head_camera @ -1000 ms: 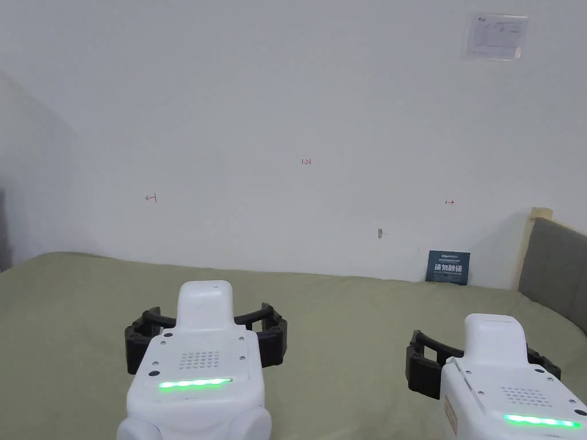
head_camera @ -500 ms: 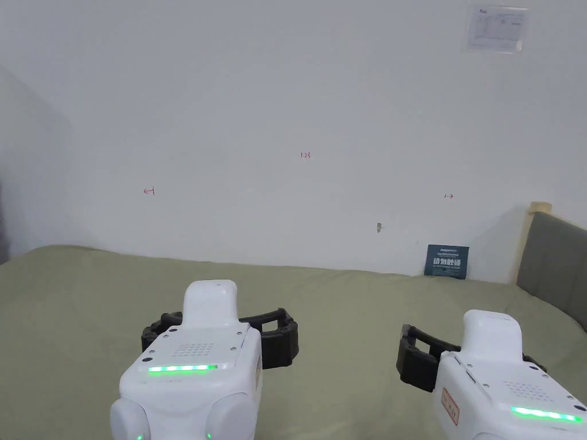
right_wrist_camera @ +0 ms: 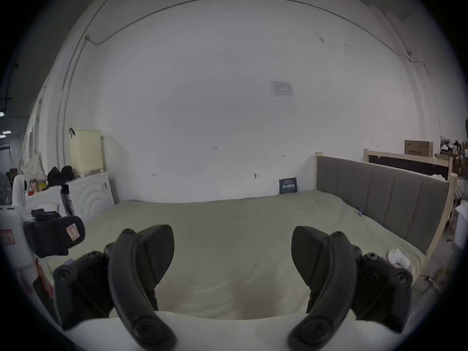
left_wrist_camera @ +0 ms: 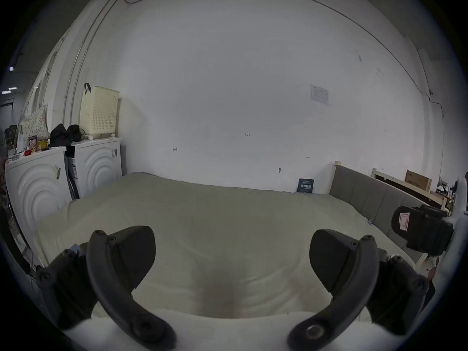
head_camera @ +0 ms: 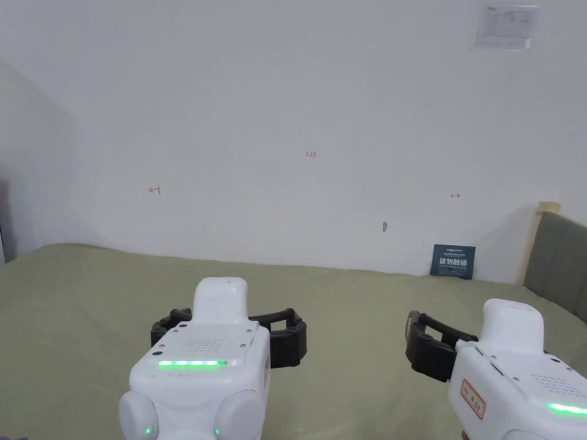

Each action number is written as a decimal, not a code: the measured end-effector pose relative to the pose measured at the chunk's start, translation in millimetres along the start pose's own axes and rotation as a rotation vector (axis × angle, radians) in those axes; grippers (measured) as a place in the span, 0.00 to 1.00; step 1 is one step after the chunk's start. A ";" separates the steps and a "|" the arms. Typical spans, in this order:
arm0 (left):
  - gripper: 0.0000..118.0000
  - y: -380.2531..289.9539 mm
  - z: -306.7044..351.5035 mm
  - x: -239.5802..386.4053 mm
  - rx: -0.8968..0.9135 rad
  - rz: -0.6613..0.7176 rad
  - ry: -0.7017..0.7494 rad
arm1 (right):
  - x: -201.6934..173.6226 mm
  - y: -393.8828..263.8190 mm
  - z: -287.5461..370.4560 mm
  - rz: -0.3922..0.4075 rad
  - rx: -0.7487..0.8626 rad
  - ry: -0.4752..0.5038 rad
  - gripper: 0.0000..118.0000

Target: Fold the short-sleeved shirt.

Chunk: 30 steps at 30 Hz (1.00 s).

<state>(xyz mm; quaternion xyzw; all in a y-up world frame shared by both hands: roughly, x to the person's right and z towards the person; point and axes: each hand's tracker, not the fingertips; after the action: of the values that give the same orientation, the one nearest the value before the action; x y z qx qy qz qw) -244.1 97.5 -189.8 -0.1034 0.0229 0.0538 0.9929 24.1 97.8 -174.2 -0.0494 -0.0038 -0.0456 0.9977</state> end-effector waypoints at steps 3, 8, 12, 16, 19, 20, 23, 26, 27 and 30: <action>1.00 0.5 -1.4 0.2 0.001 -0.013 0.015 | -1.4 6.2 1.8 0.028 -0.006 0.002 0.83; 1.00 3.8 -2.5 -0.2 -0.006 -0.011 0.014 | -0.7 12.7 2.1 0.008 -0.024 0.062 0.83; 1.00 5.1 -5.3 0.6 -0.010 -0.019 0.023 | 0.5 11.4 -1.6 -0.008 -0.053 0.043 0.83; 1.00 4.6 -7.3 0.5 -0.016 -0.019 0.025 | 2.7 13.1 -8.2 -0.007 -0.101 0.002 0.83; 1.00 4.3 -9.0 1.4 -0.020 -0.018 0.025 | 4.0 11.7 -9.8 -0.007 -0.111 0.007 0.83; 1.00 4.1 -9.5 1.8 -0.019 -0.019 0.025 | 3.8 11.3 -9.8 -0.007 -0.116 0.004 0.83; 1.00 3.6 -11.1 3.2 -0.026 -0.025 0.025 | 3.6 12.5 -10.8 0.002 -0.122 -0.003 0.83; 1.00 4.1 -12.2 3.5 -0.031 -0.022 0.024 | 4.0 15.9 -11.5 0.004 -0.119 -0.001 0.83; 1.00 4.1 -12.4 3.3 -0.030 -0.022 0.025 | 4.5 16.8 -11.7 0.004 -0.117 0.003 0.83; 1.00 5.4 -13.5 3.4 -0.033 -0.023 0.028 | 3.7 18.6 -11.1 0.017 -0.112 0.007 0.83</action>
<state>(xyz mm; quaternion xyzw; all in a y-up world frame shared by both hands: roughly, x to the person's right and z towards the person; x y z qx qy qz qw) -241.8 100.3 -204.2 -0.1208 0.0347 0.0414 0.9912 29.5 114.7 -187.1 -0.1052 0.0028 -0.0375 0.9937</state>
